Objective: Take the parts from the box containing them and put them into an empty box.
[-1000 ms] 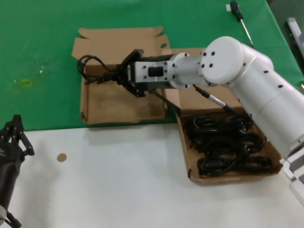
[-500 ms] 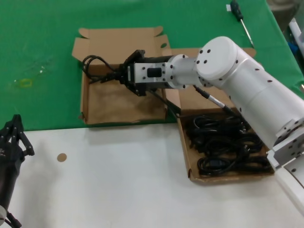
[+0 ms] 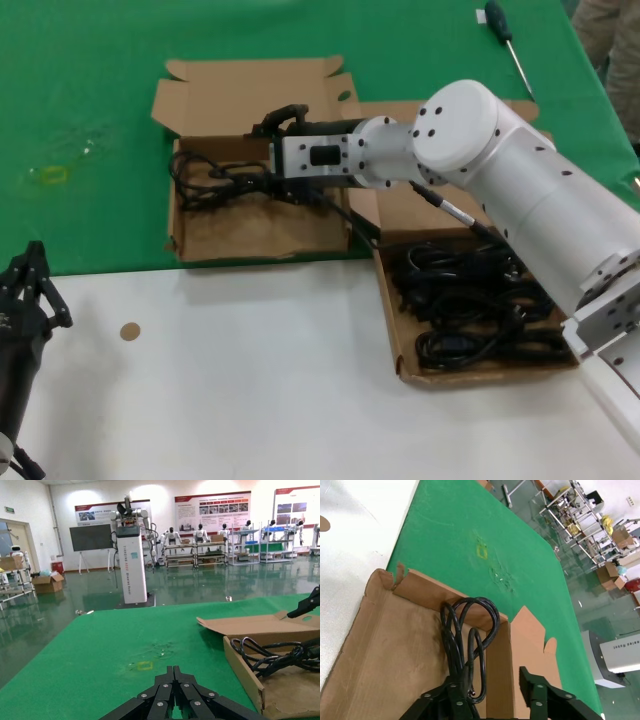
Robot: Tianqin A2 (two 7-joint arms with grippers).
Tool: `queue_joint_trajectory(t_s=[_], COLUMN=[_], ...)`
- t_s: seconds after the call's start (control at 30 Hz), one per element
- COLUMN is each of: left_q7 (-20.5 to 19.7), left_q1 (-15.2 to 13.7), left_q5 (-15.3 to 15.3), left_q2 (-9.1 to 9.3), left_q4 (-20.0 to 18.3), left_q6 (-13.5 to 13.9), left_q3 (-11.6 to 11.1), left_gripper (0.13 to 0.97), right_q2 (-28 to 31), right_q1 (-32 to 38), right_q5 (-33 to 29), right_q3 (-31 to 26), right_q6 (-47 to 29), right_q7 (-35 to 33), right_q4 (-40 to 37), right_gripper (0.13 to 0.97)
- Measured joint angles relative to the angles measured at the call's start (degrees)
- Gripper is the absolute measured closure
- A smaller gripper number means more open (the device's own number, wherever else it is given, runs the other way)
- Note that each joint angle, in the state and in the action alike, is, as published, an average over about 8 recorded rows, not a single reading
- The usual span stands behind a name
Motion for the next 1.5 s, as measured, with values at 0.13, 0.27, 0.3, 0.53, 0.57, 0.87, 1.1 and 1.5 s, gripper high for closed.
queue_joint_trajectory(t_s=[0.13, 0.27, 0.3, 0.53, 0.57, 0.87, 1.1, 1.5], left_q7=[0.0, 0.0, 0.0, 0.0, 0.0, 0.0, 0.0, 0.0], left_q1=[0.0, 0.0, 0.0, 0.0, 0.0, 0.0, 0.0, 0.0], left_q5=[0.0, 0.0, 0.0, 0.0, 0.0, 0.0, 0.0, 0.0], left_q2=[0.0, 0.0, 0.0, 0.0, 0.0, 0.0, 0.0, 0.0], left_q4=[0.0, 0.0, 0.0, 0.0, 0.0, 0.0, 0.0, 0.0], left_q6=[0.0, 0.0, 0.0, 0.0, 0.0, 0.0, 0.0, 0.0], left_q3=[0.0, 0.0, 0.0, 0.0, 0.0, 0.0, 0.0, 0.0], left_gripper=[0.945, 0.945, 0.945, 0.945, 0.945, 0.939, 0.901, 0.785], right_q2=[0.39, 1.06, 1.28, 3.48, 3.77, 4.69, 5.15, 6.55], right_q1=[-0.2, -0.42, -0.5, -1.72, -1.93, -2.91, -6.05, -15.67], right_q5=[-0.68, -1.53, -1.76, -3.5, -3.69, -4.04, -2.38, 2.71], right_q3=[-0.42, -0.82, -0.91, -1.26, -1.26, -1.03, 0.58, 5.53], right_q6=[0.0, -0.17, -0.24, -1.11, -1.21, -1.33, 0.41, 5.75], right_q7=[1.19, 2.85, 3.34, 7.89, 8.48, 10.27, 11.05, 13.46], right_q4=[1.07, 2.54, 3.02, 8.12, 8.86, 11.4, 13.89, 21.51], right_gripper=[0.763, 0.682, 0.662, 0.521, 0.495, 0.31, 0.231, 0.142])
